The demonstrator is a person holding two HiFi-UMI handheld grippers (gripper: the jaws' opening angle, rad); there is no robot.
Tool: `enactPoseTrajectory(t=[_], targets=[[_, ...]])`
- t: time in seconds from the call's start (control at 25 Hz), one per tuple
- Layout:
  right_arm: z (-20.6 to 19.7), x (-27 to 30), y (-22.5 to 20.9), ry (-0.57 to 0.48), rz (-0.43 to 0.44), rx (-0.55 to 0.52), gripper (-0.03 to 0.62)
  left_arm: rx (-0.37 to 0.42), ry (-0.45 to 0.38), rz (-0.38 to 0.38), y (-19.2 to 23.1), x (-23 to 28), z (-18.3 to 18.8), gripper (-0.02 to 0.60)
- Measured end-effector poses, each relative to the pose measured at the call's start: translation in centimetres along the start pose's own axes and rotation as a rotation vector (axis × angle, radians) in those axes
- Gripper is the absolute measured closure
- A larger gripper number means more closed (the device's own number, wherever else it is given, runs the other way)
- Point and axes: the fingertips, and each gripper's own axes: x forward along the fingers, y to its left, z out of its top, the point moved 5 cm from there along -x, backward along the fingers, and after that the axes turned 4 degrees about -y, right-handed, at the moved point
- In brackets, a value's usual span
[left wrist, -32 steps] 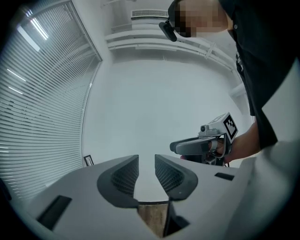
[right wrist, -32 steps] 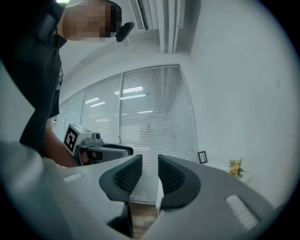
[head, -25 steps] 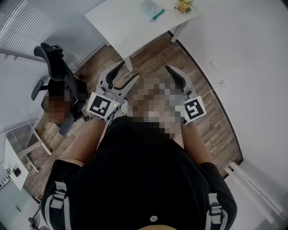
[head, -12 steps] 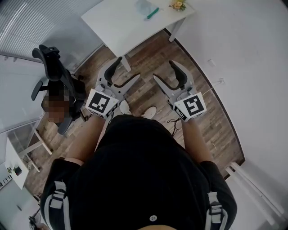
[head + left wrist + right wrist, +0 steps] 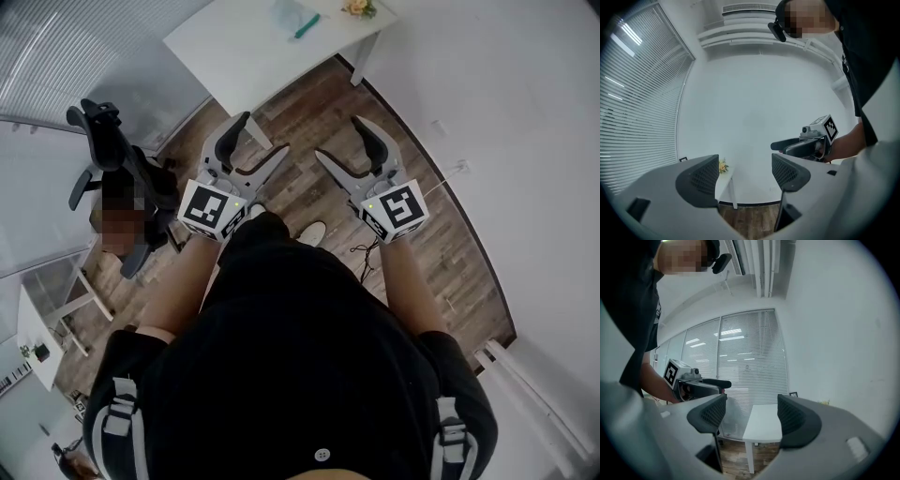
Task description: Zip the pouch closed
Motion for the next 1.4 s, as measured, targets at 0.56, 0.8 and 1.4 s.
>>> enactPoseTrajectory(t=[0.56, 0.8, 1.4], targets=[[-1.4, 5.3, -5.7, 0.040, -0.012, 0.012, 0.253, -0.014, 0.021, 0.015, 5.6, 5.2, -2.2, 0.245], [-1.2, 10.7, -9.3, 0.067, -0.014, 0.008, 0.253, -0.022, 0.003, 0.011, 11.3, 8.6, -1.9, 0.247], [-2.1, 21.7, -14.7, 0.131, -0.037, -0.004, 0.253, -0.066, 0.010, -0.008, 23.5, 14.6, -3.6, 0.247]])
